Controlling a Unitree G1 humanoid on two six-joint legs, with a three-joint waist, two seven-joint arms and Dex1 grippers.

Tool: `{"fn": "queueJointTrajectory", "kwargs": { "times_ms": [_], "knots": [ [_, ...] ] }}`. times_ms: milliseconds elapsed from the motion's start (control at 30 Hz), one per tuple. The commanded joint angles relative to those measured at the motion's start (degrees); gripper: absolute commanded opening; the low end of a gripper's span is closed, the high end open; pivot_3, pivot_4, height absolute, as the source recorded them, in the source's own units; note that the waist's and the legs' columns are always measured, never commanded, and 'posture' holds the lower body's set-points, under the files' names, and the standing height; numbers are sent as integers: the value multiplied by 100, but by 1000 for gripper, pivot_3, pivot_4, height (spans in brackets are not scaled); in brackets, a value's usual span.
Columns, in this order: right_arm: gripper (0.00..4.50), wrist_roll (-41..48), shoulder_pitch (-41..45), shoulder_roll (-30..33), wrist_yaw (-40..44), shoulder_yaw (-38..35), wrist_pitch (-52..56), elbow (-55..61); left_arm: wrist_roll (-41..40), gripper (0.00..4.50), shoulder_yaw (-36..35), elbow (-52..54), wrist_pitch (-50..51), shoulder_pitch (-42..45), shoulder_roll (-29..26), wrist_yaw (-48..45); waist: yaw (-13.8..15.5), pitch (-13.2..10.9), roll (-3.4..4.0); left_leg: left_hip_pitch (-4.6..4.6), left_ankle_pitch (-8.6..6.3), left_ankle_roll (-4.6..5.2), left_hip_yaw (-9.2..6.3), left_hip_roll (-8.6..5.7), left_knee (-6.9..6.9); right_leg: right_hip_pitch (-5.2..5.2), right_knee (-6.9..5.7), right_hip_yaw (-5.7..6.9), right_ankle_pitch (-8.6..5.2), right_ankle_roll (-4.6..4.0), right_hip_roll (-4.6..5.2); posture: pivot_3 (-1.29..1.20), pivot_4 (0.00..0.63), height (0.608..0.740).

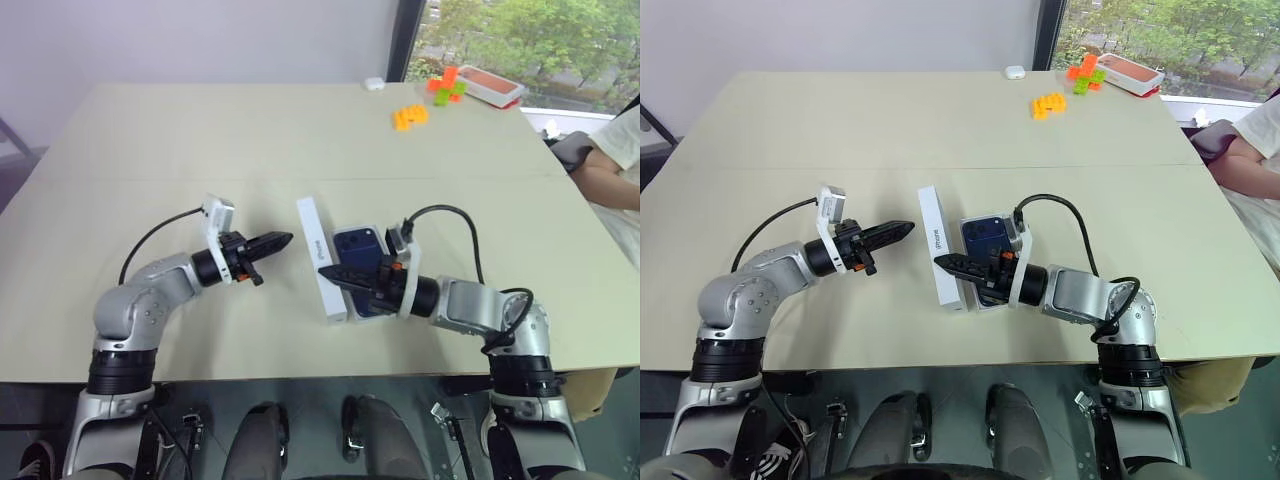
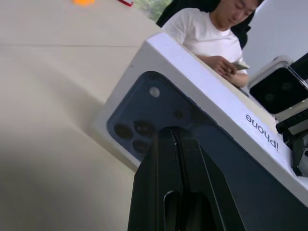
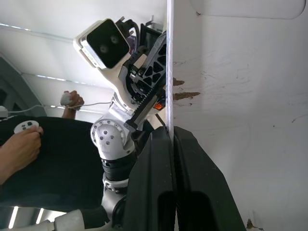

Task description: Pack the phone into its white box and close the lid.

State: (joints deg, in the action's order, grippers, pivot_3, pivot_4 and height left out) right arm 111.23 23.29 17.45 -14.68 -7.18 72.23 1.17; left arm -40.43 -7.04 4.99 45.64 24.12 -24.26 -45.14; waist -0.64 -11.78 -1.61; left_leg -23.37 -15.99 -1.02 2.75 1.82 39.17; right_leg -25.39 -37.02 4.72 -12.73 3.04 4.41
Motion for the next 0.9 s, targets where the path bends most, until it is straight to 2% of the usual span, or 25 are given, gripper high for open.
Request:
{"fn": "queueJointTrajectory", "kwargs": {
  "times_ms": [33,100,300,367,467,567,633,700,767,900],
  "knots": [
    [314,177,18,-16,102,0,-50,138,125,0,226,-18,-189,-51,100,-27,2,0,0,0,0,0,-1,0,0,0,0,1,0,0,-1,0,150,740],
    [955,177,48,-19,70,-59,-22,-16,168,0,332,-83,-178,-39,146,-57,1,0,0,-1,0,0,-1,0,0,0,1,0,0,0,-2,0,150,740],
    [3980,177,160,130,-11,-57,14,-131,522,0,687,-424,-425,25,274,-98,5,0,0,-2,0,0,1,0,0,-1,2,0,0,0,0,0,150,740],
    [3980,177,332,485,160,26,145,-148,525,0,702,-426,-429,62,304,-106,4,0,0,-2,0,0,1,0,0,-1,2,0,0,0,0,0,150,740],
    [3980,2,967,1438,814,116,536,-343,519,0,717,-380,-434,85,297,-151,5,-1,1,-4,0,1,4,-4,2,-2,3,-2,0,0,5,0,150,740],
    [3980,-1684,1654,2636,2690,296,933,-317,389,0,807,-398,-142,200,162,-378,27,-5,8,-5,-1,2,6,-5,4,-4,6,-3,0,0,5,0,150,740],
    [3980,-2953,1951,3318,4104,755,421,-346,493,0,985,-459,-140,307,43,-581,51,-4,7,-5,-3,5,0,-4,0,-1,14,3,-2,0,-4,0,150,740],
    [3980,-3980,2144,3723,5244,1248,-161,-367,629,0,1196,-527,-195,420,-42,-786,89,-3,5,-7,-10,17,0,-3,-5,0,29,4,-4,2,-20,0,150,740],
    [3980,-4865,2264,3884,5923,1655,-718,-423,692,0,1347,-605,-210,536,-47,-928,93,-3,5,-7,-21,36,1,2,-5,1,42,1,-2,0,-31,0,150,740],
    [3980,-7217,1941,4329,7113,2857,-2636,-157,806,0,1487,-969,-334,843,253,-959,139,-4,6,-17,-25,42,6,2,-5,-1,58,-2,-1,2,-29,0,150,740]
  ]
}}
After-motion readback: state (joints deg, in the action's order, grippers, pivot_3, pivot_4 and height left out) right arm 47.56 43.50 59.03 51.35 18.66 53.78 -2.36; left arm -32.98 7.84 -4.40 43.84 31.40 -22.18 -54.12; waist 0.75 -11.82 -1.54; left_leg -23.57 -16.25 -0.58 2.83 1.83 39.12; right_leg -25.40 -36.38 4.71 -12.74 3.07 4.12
